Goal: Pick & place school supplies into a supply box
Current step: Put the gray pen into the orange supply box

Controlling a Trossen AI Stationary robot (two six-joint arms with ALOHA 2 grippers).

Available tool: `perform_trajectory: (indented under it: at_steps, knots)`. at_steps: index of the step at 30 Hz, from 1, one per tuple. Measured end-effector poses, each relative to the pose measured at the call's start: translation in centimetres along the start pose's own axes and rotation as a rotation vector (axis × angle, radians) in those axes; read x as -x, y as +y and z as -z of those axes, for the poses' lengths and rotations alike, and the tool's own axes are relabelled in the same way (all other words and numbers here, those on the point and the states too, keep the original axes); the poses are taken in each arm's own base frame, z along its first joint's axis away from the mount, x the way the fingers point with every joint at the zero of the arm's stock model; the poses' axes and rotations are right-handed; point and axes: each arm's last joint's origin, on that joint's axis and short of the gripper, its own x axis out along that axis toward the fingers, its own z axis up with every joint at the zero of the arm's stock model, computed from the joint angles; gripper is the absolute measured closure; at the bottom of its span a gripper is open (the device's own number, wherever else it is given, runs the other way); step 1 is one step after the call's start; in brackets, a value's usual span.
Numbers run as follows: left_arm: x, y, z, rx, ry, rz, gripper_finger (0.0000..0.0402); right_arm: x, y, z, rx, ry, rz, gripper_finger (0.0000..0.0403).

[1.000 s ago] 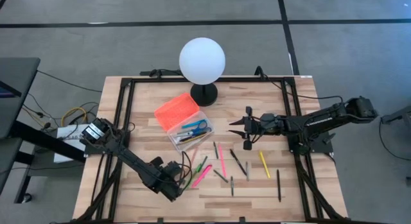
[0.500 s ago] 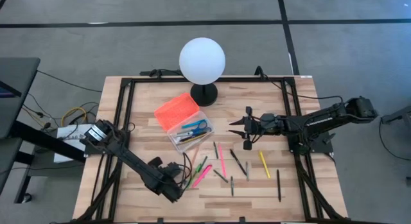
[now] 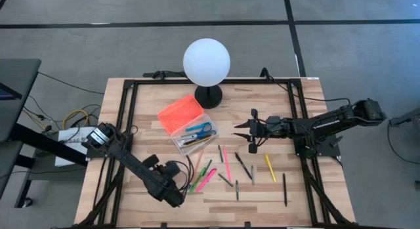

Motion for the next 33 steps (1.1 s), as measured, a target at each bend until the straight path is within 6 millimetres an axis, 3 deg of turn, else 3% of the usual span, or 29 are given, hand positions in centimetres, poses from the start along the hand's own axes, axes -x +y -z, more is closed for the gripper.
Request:
perform_trajectory:
  at_steps: [8,22,27,33]
  knots:
    - [1.3,1.3,-3.6,0.003,-0.169,-0.074,0.0372,0.0,0.0,0.0,-0.01,-0.003,0.001,0.0285]
    - [-1.5,5.1,-13.6,-0.076,-0.247,-0.094,0.0372,0.0,0.1,0.4,-0.053,0.039,-0.007,0.0285]
    - [-2.4,6.6,-16.0,-0.083,-0.251,-0.083,0.0372,0.0,0.1,0.6,-0.05,0.063,-0.011,0.0285]
    - [-3.1,8.0,-17.4,-0.105,-0.231,-0.097,0.0372,0.0,0.2,0.9,-0.045,0.09,-0.016,0.0285]
